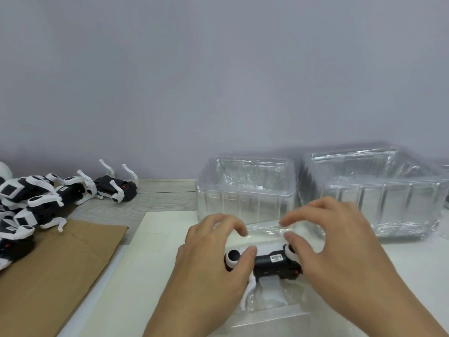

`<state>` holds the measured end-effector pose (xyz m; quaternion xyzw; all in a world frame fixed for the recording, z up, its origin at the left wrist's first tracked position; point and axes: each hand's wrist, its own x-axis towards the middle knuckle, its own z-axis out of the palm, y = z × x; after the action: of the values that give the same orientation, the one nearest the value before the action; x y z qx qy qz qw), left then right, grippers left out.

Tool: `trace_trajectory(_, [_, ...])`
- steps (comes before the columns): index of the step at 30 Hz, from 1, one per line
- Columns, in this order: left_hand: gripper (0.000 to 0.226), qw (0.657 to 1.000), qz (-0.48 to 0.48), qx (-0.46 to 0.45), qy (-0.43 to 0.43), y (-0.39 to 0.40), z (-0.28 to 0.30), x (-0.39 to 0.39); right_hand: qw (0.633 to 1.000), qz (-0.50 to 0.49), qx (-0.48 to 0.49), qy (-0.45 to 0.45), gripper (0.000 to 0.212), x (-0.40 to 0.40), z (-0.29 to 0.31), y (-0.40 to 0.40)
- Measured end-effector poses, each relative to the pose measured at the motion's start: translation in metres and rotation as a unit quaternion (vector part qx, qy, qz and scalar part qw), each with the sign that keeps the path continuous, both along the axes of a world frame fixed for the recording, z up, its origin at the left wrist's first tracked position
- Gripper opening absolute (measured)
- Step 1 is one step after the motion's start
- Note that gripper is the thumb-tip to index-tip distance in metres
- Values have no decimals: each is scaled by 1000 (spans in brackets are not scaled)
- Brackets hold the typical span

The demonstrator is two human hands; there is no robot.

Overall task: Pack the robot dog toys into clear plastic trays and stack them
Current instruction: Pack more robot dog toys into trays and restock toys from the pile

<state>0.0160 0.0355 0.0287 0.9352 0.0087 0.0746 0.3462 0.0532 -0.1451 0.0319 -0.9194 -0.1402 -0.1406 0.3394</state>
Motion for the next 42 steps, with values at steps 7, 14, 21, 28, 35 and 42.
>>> trace_trajectory(7, [23,953,125,-267,64,24,-11,4,985,-32,72,152,31,4,-11,-11])
trace_trajectory(14, [15,965,115,-215,97,28,-19,5,971,-33,112,210,31,6,-15,-12])
trace_trajectory(21, [33,997,31,-77,-4,12,-2,-1,943,-31,222,248,12,8,-24,-14])
trace_trajectory(28, [88,984,-111,84,111,-5,13,-6,930,-38,261,256,18,12,-29,-16])
trace_trajectory(35, [94,972,-120,152,131,-4,10,-6,930,-40,266,251,17,12,-29,-16])
trace_trajectory(42, [95,982,-114,139,51,-7,9,-9,941,-39,257,218,15,11,-23,-17])
